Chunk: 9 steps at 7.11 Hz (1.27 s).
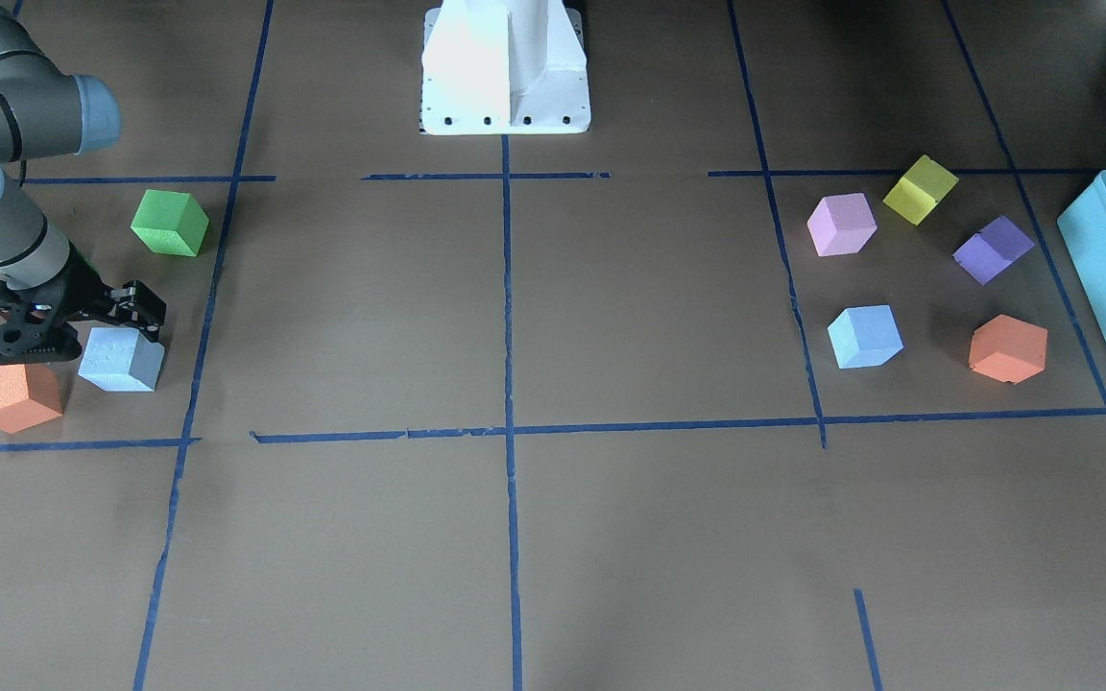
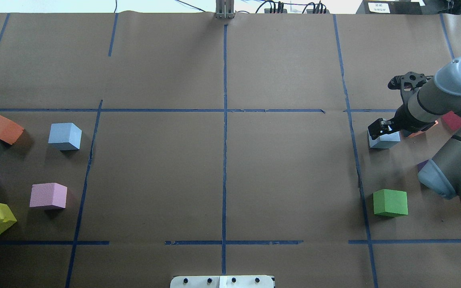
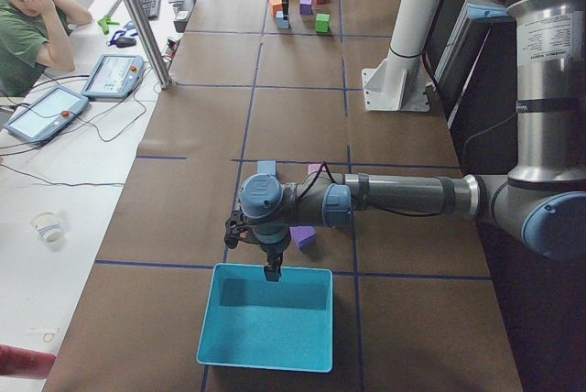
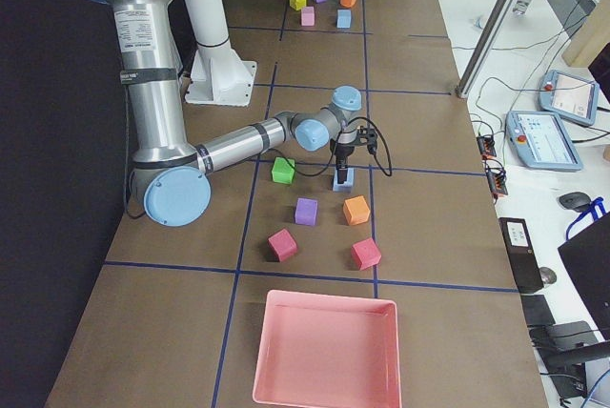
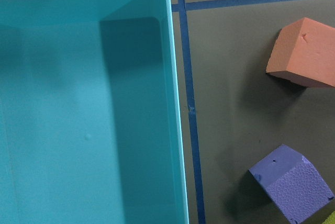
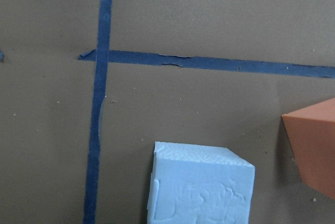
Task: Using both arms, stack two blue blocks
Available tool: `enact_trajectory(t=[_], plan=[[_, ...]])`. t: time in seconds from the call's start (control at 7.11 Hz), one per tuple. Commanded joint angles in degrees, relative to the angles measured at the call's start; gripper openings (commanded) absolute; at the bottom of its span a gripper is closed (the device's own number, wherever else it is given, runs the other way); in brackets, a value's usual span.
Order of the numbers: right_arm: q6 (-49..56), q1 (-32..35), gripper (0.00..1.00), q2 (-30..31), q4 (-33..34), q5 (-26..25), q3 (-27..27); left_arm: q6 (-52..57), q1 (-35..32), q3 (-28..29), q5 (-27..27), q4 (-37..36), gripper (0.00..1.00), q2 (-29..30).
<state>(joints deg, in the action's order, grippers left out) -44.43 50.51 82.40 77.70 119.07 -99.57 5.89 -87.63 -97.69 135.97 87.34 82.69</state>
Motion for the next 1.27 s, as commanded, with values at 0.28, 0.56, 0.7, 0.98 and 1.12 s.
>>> enact_trajectory(t=[0.28,0.56,0.7,0.98,1.12], plan=[[-0.05,-1.21,0.81,-1.19,0.00,-1.29,3.68,0.00,0.00,-0.04,0.00,-0.06,1.00,-0.07],[-0.31,-1.21,0.49,-3.11,0.09,-1.39,3.77,0.00,0.00,0.05,0.00,-0.06,1.00,-0.16],[-0.66,-1.21,0.42,-5.39,0.26,-1.21,3.51,0.00,0.00,0.05,0.09,0.03,1.00,-0.07],[-6.06,-2.86,0.42,-12.40,3.14,-0.60,3.50,0.00,0.00,-0.04,0.09,0.03,1.00,-0.07],[-12.29,-6.01,0.42,-19.14,8.21,-0.94,4.20,0.00,0.09,-0.04,0.09,0.03,1.00,-0.07]])
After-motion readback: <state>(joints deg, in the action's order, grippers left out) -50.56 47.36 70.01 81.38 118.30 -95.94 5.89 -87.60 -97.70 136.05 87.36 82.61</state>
